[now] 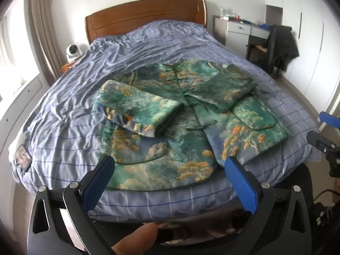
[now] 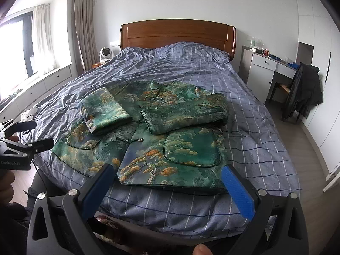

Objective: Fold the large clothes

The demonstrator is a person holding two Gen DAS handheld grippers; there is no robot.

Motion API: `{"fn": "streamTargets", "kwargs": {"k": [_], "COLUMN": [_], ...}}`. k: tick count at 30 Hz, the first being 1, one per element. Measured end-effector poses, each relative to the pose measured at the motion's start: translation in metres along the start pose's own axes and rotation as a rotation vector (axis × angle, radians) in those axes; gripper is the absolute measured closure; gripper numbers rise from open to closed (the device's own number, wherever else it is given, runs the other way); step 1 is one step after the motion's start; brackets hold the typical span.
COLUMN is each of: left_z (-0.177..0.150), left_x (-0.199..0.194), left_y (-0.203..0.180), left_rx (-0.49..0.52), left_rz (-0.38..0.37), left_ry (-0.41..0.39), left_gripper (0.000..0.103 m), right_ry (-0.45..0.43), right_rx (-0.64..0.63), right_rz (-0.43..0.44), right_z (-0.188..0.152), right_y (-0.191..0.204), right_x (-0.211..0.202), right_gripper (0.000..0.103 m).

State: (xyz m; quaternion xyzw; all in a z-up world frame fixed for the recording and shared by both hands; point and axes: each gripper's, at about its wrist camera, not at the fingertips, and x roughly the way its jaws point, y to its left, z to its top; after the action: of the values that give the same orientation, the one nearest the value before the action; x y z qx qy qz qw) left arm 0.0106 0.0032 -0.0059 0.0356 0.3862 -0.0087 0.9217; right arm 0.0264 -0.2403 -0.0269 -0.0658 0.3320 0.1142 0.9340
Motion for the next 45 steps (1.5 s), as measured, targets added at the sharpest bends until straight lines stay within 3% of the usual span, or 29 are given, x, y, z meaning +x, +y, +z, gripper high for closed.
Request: {"fn": "streamTargets", "kwargs": {"k": [45], "left_z": [-0.0012], "left_x": [0.0024], "left_y": [-0.0038], "left_rx": [-0.001], "left_rz": [-0.005], "left_ry": [0.000], "left_gripper": [0.000], "right_ry": [0.009], "right_rx": [0.002], "right_rz": [0.000], "right_z": [0.0005], "right_y": [-0.0015], "right_x": [0.0025], "right_gripper": [0.000]}}
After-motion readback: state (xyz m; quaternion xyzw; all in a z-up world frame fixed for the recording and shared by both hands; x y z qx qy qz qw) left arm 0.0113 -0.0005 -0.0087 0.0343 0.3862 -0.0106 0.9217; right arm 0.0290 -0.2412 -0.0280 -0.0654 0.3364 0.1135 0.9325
